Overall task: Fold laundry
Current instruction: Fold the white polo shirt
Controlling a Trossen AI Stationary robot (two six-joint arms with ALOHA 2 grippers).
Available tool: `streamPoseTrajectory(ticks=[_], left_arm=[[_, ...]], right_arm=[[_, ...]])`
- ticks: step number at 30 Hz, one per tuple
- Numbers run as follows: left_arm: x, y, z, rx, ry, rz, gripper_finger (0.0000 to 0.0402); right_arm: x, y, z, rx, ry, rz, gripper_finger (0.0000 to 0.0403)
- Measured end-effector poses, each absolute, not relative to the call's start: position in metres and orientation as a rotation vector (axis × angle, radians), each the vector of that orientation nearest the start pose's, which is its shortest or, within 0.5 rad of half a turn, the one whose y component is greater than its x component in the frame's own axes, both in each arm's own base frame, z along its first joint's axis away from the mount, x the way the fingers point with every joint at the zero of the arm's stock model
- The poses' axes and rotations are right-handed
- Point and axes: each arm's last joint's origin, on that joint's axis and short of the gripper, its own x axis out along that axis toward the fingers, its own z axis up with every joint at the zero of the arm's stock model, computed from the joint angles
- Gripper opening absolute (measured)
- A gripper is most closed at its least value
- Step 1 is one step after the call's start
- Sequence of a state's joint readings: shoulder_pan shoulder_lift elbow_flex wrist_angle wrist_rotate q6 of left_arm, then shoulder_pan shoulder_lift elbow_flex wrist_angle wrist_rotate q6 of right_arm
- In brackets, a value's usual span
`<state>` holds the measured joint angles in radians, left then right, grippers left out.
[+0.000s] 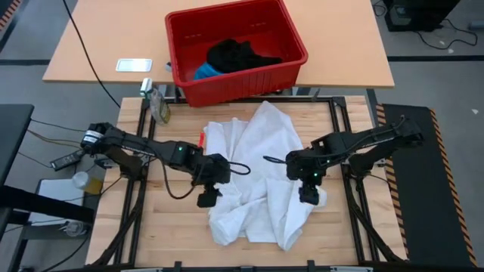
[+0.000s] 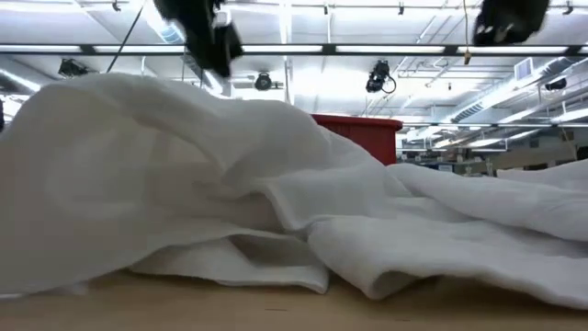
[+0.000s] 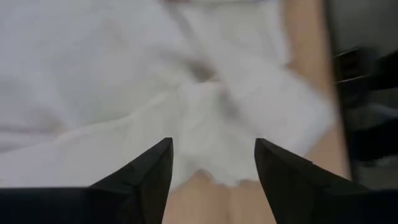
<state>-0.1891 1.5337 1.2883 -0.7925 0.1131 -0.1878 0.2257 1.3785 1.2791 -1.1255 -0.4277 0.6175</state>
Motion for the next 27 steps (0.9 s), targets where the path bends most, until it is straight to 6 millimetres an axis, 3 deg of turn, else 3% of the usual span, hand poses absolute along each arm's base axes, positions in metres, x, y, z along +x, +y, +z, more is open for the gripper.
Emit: streamPoseTrajectory(ticks=[7,10,13,18,22,27], left_arm=[[0.278,-0.033,0.230,-0.335,1.094,-0.100,0.0180],[0.267,-0.027,0.223,-0.434,1.053,-0.042,0.0172],[0.256,-0.024,0.223,-0.460,0.994,0.054,0.0169],[0.243,-0.011,0.222,-0.484,0.900,0.363,0.0169],[0.234,0.003,0.207,-0.534,0.912,0.566,0.0169],[0.229,0.027,0.182,-0.644,0.805,0.668,0.0169]], right_arm=[[0.242,0.056,0.268,0.702,1.254,0.091,0.0204],[0.240,0.054,0.255,0.739,1.189,0.000,0.0193],[0.237,0.050,0.250,0.720,1.102,-0.136,0.0188],[0.233,0.044,0.244,0.636,1.001,-0.352,0.0188],[0.234,0.042,0.238,0.632,0.979,-0.373,0.0187],[0.238,0.044,0.238,0.658,0.932,-0.351,0.0188]])
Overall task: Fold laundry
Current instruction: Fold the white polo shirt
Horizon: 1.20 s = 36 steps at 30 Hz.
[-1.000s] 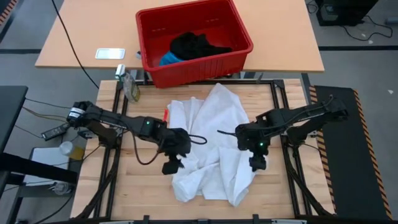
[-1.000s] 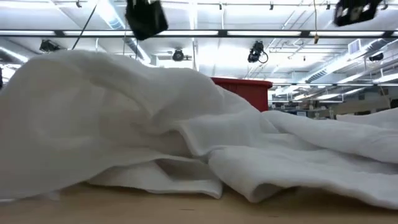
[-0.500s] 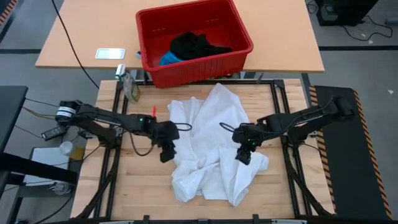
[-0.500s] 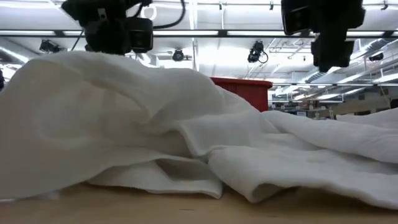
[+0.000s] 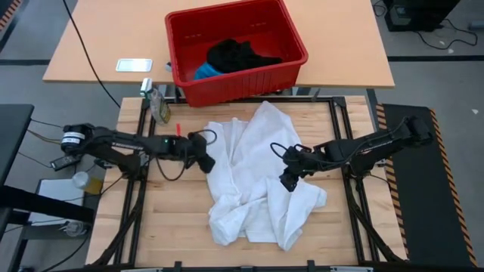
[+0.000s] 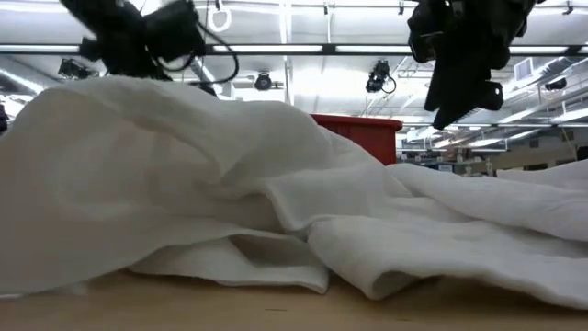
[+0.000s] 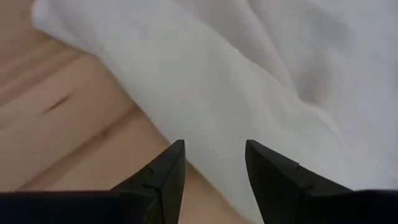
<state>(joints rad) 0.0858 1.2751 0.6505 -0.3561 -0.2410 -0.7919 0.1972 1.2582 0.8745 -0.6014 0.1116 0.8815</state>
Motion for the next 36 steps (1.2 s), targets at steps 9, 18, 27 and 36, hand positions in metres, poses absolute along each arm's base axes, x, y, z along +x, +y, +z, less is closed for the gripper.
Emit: streamPoseTrajectory(ticks=[9,18,27,36], left_arm=[[0.218,0.068,0.165,-0.648,0.641,0.807,0.0169],[0.226,0.086,0.148,-0.602,0.647,0.865,0.0169],[0.239,0.098,0.129,-0.590,0.595,0.925,0.0102],[0.247,0.103,0.180,-0.314,0.403,0.847,0.0003]], right_arm=[[0.249,0.056,0.249,0.704,0.774,-0.265,0.0187],[0.250,0.059,0.252,0.724,0.701,-0.317,0.0187],[0.252,0.060,0.254,0.772,0.669,-0.316,0.0187],[0.249,0.077,0.254,0.708,0.731,-0.160,0.0187]])
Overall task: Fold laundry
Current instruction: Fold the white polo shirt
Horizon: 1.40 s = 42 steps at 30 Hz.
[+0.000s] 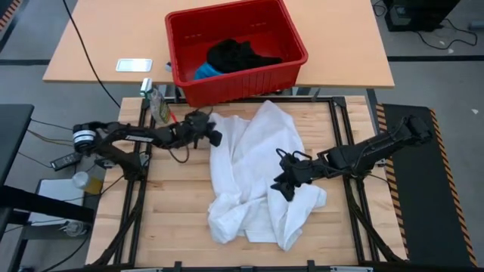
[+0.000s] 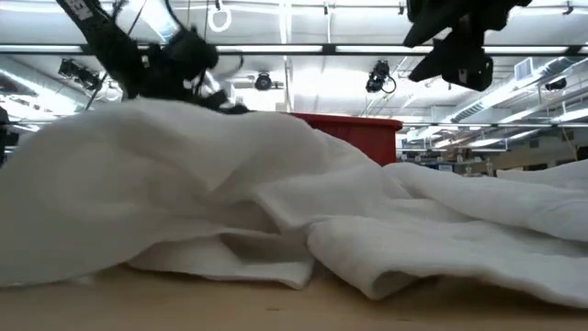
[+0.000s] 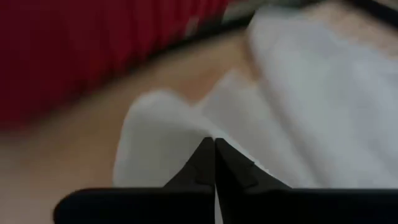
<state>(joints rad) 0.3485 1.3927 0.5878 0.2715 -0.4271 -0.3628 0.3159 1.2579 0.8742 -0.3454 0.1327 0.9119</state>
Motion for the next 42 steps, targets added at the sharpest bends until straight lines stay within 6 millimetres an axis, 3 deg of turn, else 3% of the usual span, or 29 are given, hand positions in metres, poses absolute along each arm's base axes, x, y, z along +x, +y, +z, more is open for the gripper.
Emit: streamPoseTrajectory(ticks=[6,11,16,20,23,29,32,35,38,42], left_arm=[[0.238,0.102,0.239,0.017,0.367,1.042,0.0001],[0.227,0.105,0.266,0.189,0.413,1.257,0.0001],[0.225,0.119,0.261,0.213,0.499,1.158,0.0001],[0.223,0.127,0.241,0.041,0.574,1.062,0.0010],[0.221,0.124,0.239,-0.035,0.603,1.030,0.0039],[0.222,0.104,0.258,-0.068,0.665,0.896,0.0139],[0.229,0.086,0.277,-0.185,0.654,0.638,0.0178],[0.233,0.061,0.287,-0.314,0.728,0.383,0.0192],[0.231,0.033,0.280,-0.443,0.860,0.218,0.0192],[0.223,-0.001,0.250,-0.396,1.012,0.160,0.0192]], right_arm=[[0.243,0.093,0.254,0.663,0.769,-0.066,0.0187],[0.239,0.102,0.254,0.636,0.770,-0.054,0.0187],[0.239,0.102,0.254,0.613,0.741,-0.099,0.0187],[0.240,0.099,0.254,0.641,0.748,-0.098,0.0187],[0.240,0.099,0.254,0.656,0.770,-0.073,0.0187],[0.238,0.098,0.248,0.653,0.811,-0.078,0.0187],[0.232,0.093,0.229,0.646,0.856,-0.116,0.0187],[0.227,0.091,0.211,0.635,0.869,-0.142,0.0187],[0.224,0.089,0.199,0.647,0.858,-0.150,0.0187],[0.228,0.090,0.197,0.688,0.744,-0.128,0.0187]])
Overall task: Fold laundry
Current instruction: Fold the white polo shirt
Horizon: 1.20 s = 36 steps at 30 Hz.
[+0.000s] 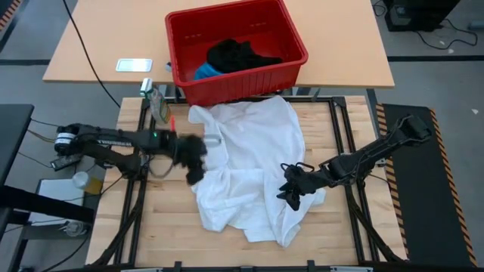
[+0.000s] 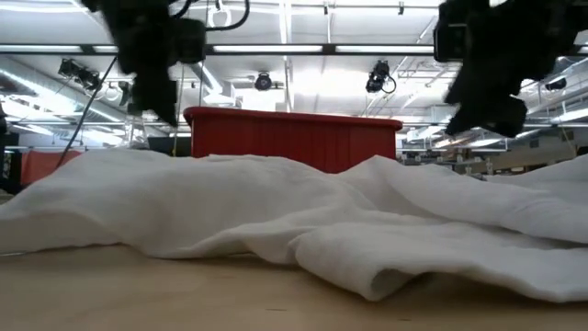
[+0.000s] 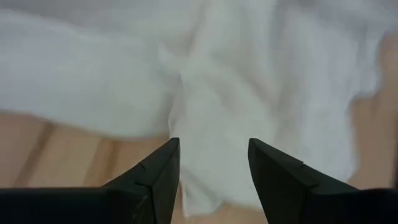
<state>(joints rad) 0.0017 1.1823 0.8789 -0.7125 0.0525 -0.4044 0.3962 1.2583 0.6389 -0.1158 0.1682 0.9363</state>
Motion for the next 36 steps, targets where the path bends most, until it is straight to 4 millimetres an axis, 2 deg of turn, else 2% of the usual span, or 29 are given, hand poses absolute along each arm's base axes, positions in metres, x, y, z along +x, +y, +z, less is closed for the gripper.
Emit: streamPoseTrajectory(ticks=[2,5,12,18,20,22,24,25,30,34,36], left_arm=[[0.219,-0.011,0.235,-0.345,1.037,0.160,0.0192],[0.219,-0.015,0.214,-0.337,1.012,0.150,0.0192],[0.211,-0.006,0.172,-0.413,0.943,0.176,0.0192],[0.197,-0.005,0.144,-0.465,0.925,0.197,0.0188],[0.197,-0.006,0.143,-0.504,0.934,0.184,0.0164],[0.197,-0.011,0.147,-0.532,0.956,0.118,0.0110],[0.201,-0.018,0.159,-0.564,0.973,0.046,0.0039],[0.203,-0.021,0.166,-0.585,0.981,0.025,0.0021],[0.199,-0.042,0.214,-0.627,1.086,-0.054,0.0005],[0.180,-0.058,0.259,-0.640,1.223,-0.076,0.0004],[0.165,-0.062,0.281,-0.631,1.287,-0.026,0.0003]], right_arm=[[0.231,0.091,0.201,0.705,0.667,-0.119,0.0187],[0.234,0.091,0.205,0.704,0.607,-0.108,0.0184],[0.237,0.093,0.210,0.732,0.582,-0.065,0.0162],[0.236,0.094,0.210,0.755,0.589,-0.059,0.0148],[0.236,0.094,0.210,0.754,0.589,-0.059,0.0145],[0.236,0.094,0.210,0.756,0.589,-0.059,0.0142],[0.236,0.094,0.210,0.755,0.589,-0.057,0.0140],[0.236,0.094,0.210,0.756,0.591,-0.053,0.0139],[0.236,0.096,0.210,0.789,0.632,-0.002,0.0137],[0.235,0.098,0.210,0.846,0.665,0.032,0.0137],[0.235,0.098,0.210,0.854,0.671,0.037,0.0137]])
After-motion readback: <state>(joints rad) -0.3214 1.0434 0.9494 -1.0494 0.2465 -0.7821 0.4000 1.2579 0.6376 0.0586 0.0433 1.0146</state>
